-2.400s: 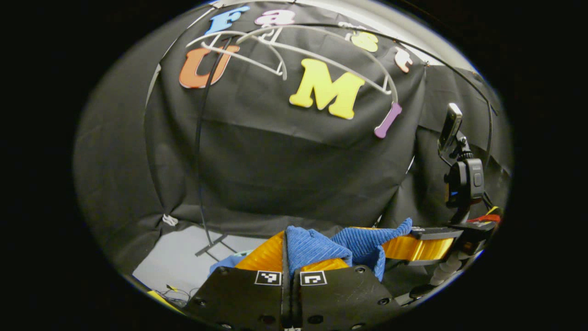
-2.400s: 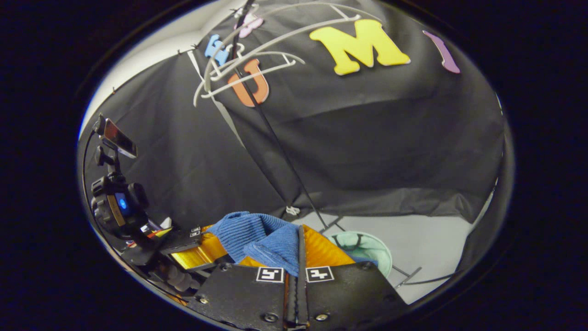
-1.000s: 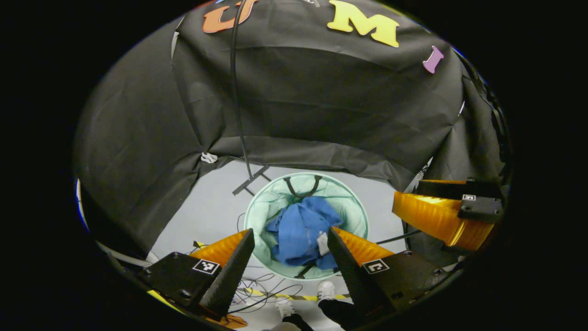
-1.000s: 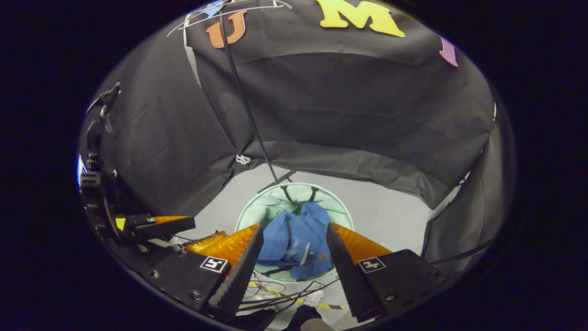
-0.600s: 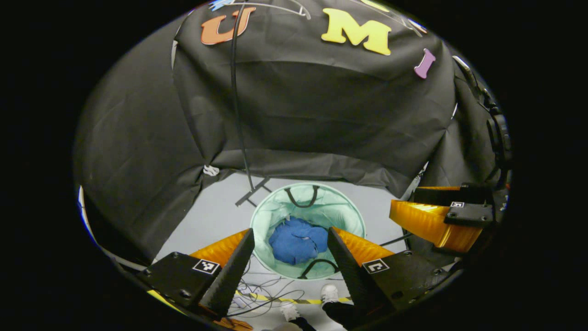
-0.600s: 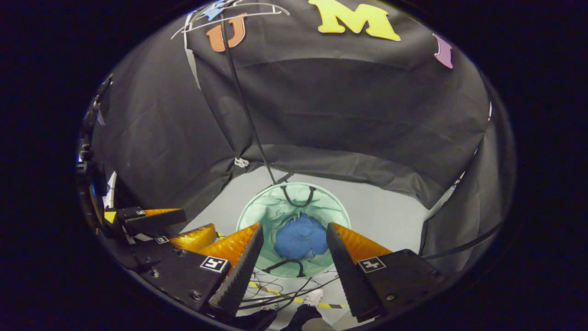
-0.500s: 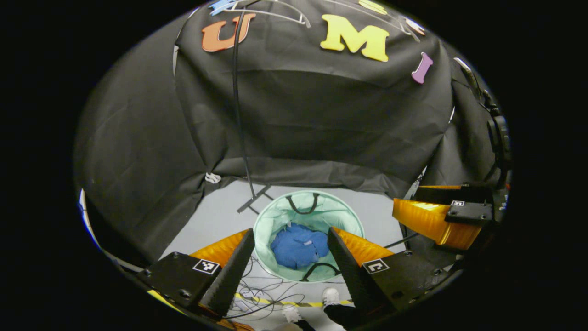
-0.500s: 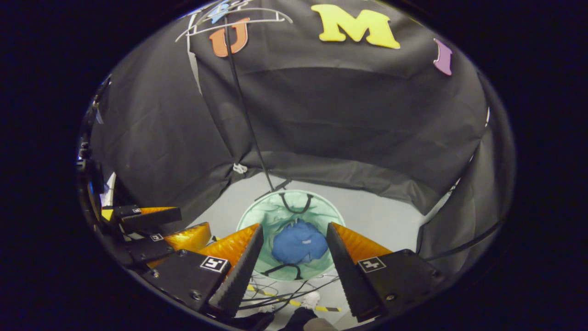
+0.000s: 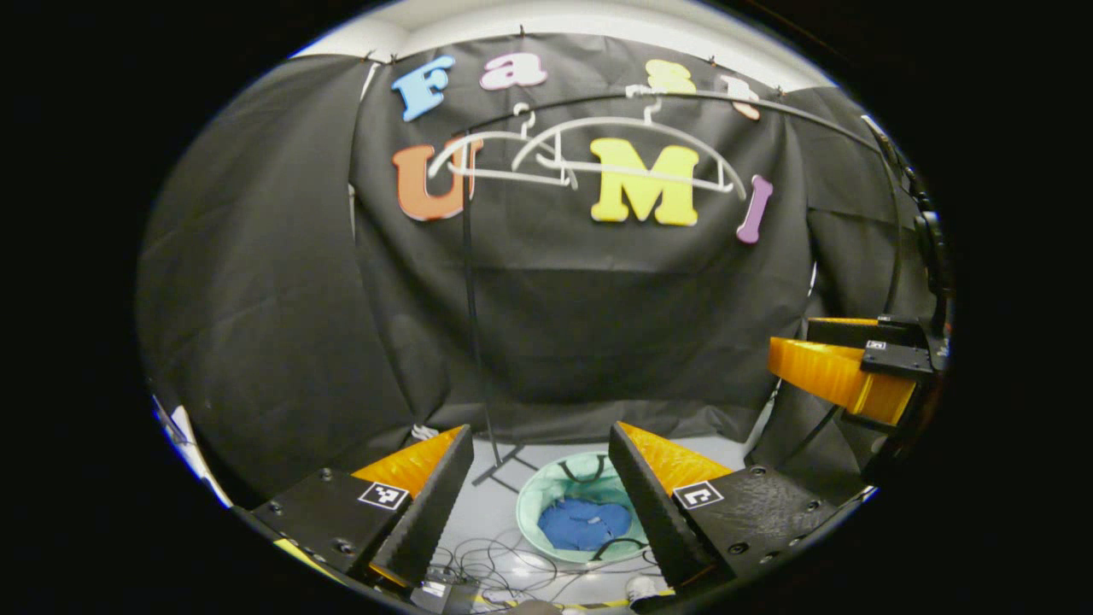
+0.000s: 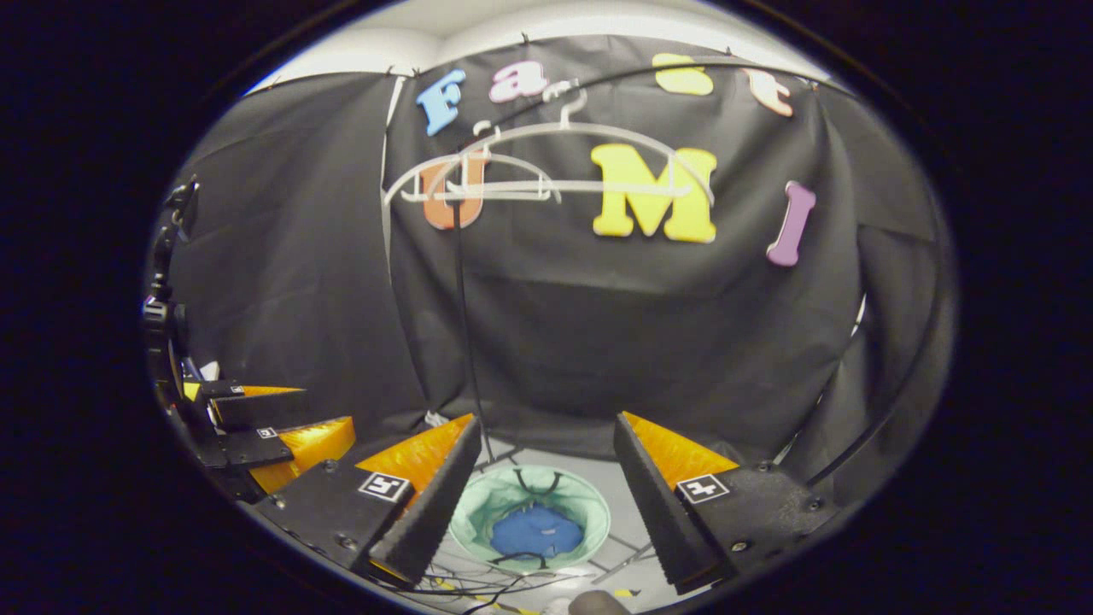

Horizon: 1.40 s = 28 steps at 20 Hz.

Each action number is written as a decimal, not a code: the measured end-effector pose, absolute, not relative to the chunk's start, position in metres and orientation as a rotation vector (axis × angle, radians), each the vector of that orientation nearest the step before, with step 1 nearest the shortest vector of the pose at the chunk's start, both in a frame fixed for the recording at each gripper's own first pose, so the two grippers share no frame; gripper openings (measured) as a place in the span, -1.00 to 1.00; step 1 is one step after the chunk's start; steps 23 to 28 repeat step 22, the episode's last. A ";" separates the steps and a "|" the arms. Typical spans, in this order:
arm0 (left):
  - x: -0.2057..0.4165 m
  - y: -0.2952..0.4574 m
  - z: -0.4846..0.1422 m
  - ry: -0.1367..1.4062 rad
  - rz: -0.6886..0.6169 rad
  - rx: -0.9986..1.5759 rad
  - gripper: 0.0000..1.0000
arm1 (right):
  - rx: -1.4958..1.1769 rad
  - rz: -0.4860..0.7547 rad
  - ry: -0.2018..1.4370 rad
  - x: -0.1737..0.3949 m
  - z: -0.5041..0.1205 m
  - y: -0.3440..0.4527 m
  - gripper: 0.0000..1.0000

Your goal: Grasp the clothes on the hanger with both hands and then place them into the laundry hamper below.

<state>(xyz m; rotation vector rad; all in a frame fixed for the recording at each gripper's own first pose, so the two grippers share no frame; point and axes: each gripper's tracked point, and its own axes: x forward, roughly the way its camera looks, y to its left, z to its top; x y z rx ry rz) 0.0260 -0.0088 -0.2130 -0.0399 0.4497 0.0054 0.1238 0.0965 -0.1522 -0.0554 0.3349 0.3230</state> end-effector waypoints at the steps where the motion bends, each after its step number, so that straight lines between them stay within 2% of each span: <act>1: 0.025 -0.009 -0.198 0.413 0.005 -0.036 0.94 | -0.044 0.321 0.297 0.110 -0.129 0.097 0.99; 8: -0.009 0.014 -0.090 0.223 0.020 -0.031 1.00 | 0.028 0.325 0.139 0.053 -0.043 0.112 0.99; 13: -0.026 0.023 -0.052 0.173 0.060 -0.040 1.00 | 0.060 0.297 0.031 0.037 -0.002 0.096 1.00; 22: -0.049 0.048 -0.036 0.124 0.171 -0.048 1.00 | 0.070 0.264 -0.033 0.025 0.016 0.081 1.00; 28: -0.049 0.048 -0.036 0.124 0.171 -0.048 1.00 | 0.070 0.264 -0.033 0.025 0.016 0.081 1.00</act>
